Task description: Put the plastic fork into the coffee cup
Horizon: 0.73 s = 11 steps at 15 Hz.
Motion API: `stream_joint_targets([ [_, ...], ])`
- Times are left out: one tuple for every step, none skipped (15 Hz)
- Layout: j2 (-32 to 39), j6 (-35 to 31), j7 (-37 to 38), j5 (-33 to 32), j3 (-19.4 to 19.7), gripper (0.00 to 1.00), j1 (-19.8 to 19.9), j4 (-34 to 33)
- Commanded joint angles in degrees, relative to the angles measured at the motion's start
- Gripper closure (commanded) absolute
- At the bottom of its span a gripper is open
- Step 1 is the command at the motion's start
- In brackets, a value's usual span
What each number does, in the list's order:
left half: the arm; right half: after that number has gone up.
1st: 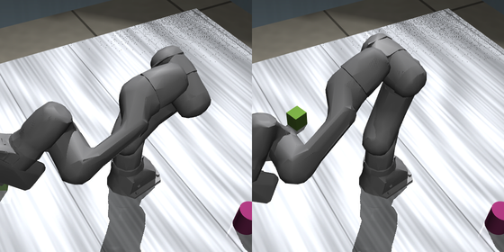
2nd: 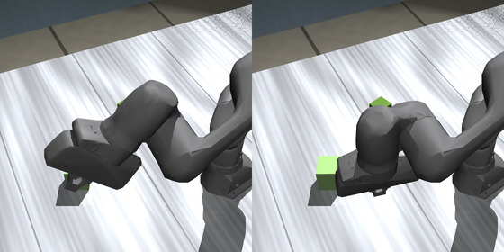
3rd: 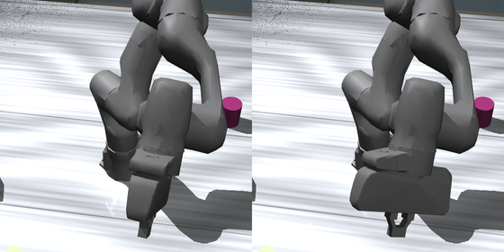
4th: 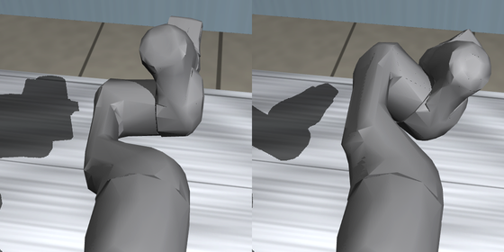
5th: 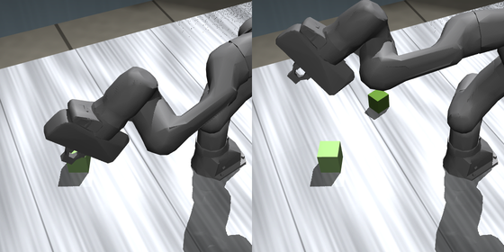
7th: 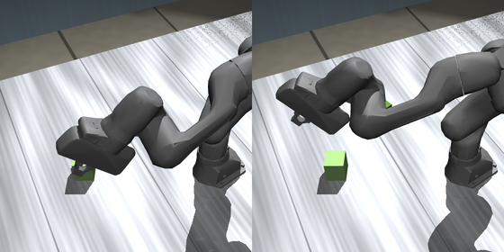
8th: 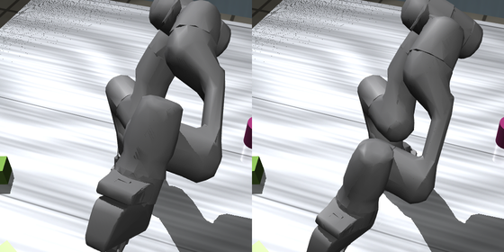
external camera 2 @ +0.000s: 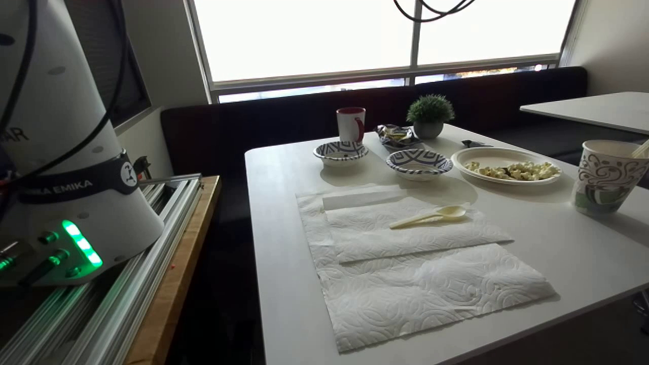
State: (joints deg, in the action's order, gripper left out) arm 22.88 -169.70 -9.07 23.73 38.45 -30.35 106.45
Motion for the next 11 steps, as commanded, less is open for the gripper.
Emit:
stream_joint_targets([
  [-14.3, 4.9, -15.0, 3.4, -5.7, 0.00, 3.7, 8.7],
  [-17.4, 6.3, -18.7, 4.9, -7.0, 0.00, 5.1, 10.2],
  [-20.3, 6.7, -22.3, 7.1, -9.1, 0.00, 6.8, 12.2],
  [-22.3, 8.3, -26.1, 9.9, -9.9, 0.00, 7.5, 13.4],
  [-22.9, 9.6, -30.1, 14.0, -10.7, 0.00, 7.8, 14.0],
  [-23.0, 10.0, -34.1, 19.2, -11.7, 0.00, 7.5, 14.9],
  [-24.2, 9.8, -37.0, 24.0, -12.8, 0.00, 6.8, 17.2],
  [-21.1, 9.6, -30.9, 17.2, -10.2, 0.00, 7.0, 12.7],
  [-22.0, 9.7, -33.5, 20.1, -11.3, 0.00, 6.9, 14.3],
  [-22.3, 9.7, -34.5, 21.4, -12.0, 0.00, 6.7, 15.3],
  [-22.4, 9.7, -34.6, 21.6, -12.5, 0.00, 6.7, 15.8],
])
